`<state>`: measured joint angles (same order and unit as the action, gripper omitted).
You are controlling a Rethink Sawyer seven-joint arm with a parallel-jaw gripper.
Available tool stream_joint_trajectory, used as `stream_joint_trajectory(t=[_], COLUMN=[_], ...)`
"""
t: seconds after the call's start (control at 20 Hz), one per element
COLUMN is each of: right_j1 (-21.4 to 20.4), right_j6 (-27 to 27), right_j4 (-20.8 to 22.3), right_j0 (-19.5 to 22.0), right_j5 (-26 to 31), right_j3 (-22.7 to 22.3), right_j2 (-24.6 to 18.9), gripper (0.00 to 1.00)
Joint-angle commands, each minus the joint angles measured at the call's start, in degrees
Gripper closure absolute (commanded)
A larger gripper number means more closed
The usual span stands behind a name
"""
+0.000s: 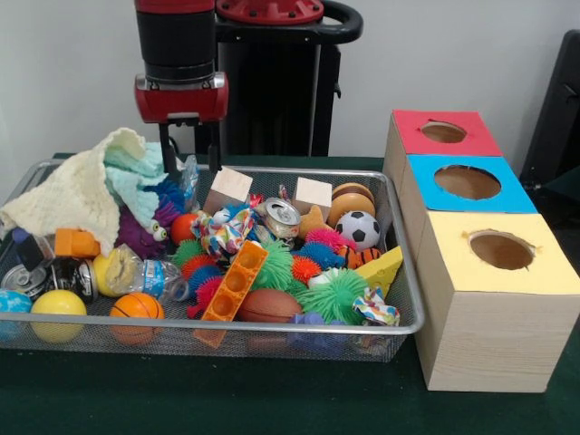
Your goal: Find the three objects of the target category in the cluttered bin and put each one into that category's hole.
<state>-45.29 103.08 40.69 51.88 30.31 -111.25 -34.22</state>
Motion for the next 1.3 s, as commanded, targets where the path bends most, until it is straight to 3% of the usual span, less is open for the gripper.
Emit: stream_joint_trajectory(t=[0.05, 1.3], right_j1=[1.89, 2.17], right_j6=[-4.05, -3.85], right_j4=[3.93, 7.10], right_j0=[-1.42, -2.74], right_j5=[1.90, 0.45], right_j3=[4.42, 5.09], right_j2=[1.79, 3.95], gripper=[0.00, 0.00])
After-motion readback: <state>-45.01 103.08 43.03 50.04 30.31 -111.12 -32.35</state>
